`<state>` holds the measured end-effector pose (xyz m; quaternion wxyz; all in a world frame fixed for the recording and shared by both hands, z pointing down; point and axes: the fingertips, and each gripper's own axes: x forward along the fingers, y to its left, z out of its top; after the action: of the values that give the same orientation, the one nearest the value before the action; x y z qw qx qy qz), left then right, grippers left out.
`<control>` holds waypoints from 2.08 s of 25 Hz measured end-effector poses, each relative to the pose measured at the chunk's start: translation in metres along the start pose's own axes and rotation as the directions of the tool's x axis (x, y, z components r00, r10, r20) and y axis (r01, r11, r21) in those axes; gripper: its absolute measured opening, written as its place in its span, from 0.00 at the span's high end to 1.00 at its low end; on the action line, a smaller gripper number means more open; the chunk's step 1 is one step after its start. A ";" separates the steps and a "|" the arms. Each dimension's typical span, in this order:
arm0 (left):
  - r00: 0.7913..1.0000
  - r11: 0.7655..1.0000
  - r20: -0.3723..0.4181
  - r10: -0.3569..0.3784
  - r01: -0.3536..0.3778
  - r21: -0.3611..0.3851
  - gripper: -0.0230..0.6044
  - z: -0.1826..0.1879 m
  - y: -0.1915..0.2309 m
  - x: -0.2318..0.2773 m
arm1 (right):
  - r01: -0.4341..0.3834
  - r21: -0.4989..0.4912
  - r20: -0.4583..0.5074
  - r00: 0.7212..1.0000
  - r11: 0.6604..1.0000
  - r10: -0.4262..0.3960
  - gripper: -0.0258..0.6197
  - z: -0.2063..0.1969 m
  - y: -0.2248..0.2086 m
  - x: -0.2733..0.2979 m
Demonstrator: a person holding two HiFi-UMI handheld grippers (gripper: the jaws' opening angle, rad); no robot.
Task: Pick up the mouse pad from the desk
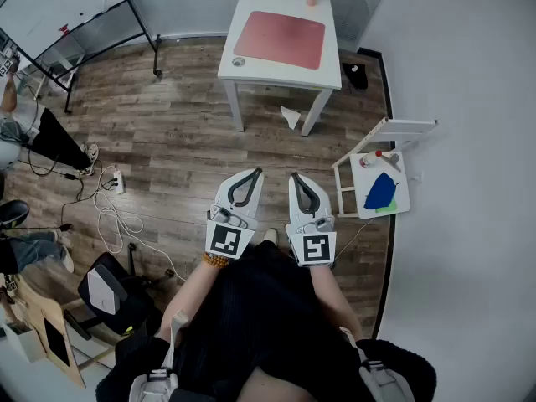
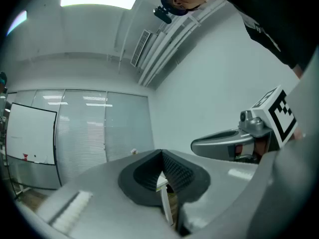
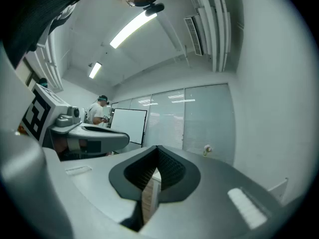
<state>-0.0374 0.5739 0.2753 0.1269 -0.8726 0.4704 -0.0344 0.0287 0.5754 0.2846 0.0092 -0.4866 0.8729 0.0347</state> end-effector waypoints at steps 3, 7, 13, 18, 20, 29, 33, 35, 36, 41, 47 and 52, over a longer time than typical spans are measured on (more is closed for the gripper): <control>0.999 0.996 -0.015 0.038 -0.039 -0.079 0.96 -0.010 -0.001 0.010 | -0.018 -0.016 -0.027 0.999 1.000 0.018 0.93 -0.016 -0.016 0.002; 0.996 0.989 -0.036 0.079 -0.083 -0.120 0.96 -0.024 -0.004 0.022 | -0.042 -0.020 -0.060 0.997 0.999 0.041 0.93 -0.033 -0.034 0.006; 0.996 0.997 -0.069 0.055 -0.058 -0.048 0.96 -0.037 -0.006 0.042 | -0.038 0.006 -0.106 0.994 0.999 0.039 0.93 -0.054 -0.060 0.012; 0.997 0.998 -0.065 0.050 -0.053 -0.044 0.96 -0.051 0.018 0.073 | -0.034 -0.004 -0.179 0.983 0.999 0.032 0.93 -0.071 -0.083 0.038; 0.997 0.997 -0.060 0.048 -0.052 -0.058 0.96 -0.058 0.028 0.089 | -0.034 -0.020 -0.190 0.981 0.999 0.030 0.93 -0.074 -0.093 0.052; 0.999 0.998 -0.044 0.015 -0.018 -0.064 0.96 -0.085 0.098 0.184 | -0.044 -0.105 -0.256 0.966 0.994 0.016 0.93 -0.075 -0.136 0.148; 0.998 0.998 -0.066 0.021 -0.025 -0.064 0.96 -0.102 0.144 0.216 | -0.029 -0.127 -0.271 0.963 0.991 -0.006 0.93 -0.073 -0.155 0.204; 0.996 0.997 -0.084 0.025 -0.030 -0.067 0.96 -0.118 0.171 0.232 | -0.017 -0.125 -0.280 0.960 0.992 -0.019 0.93 -0.077 -0.165 0.237; 0.995 0.996 -0.097 0.027 -0.034 -0.077 0.96 -0.127 0.183 0.238 | -0.017 -0.128 -0.286 0.958 0.992 -0.021 0.93 -0.079 -0.168 0.252; 0.992 0.994 -0.120 0.040 -0.051 -0.095 0.96 -0.150 0.214 0.256 | -0.003 -0.154 -0.288 0.957 0.988 -0.042 0.93 -0.083 -0.191 0.290; 0.984 0.997 -0.178 0.026 -0.040 -0.072 0.96 -0.196 0.250 0.305 | 0.057 -0.108 -0.296 0.951 0.992 -0.087 0.93 -0.118 -0.252 0.348; 0.965 0.998 -0.263 0.013 -0.027 -0.050 0.96 -0.215 0.265 0.350 | 0.053 -0.097 -0.328 0.941 0.994 -0.082 0.93 -0.133 -0.306 0.389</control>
<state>-0.0968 0.1040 0.3954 0.0406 -0.8586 0.4927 -0.1360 0.0865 0.0751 0.3819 -0.1576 -0.5151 0.8425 -0.0100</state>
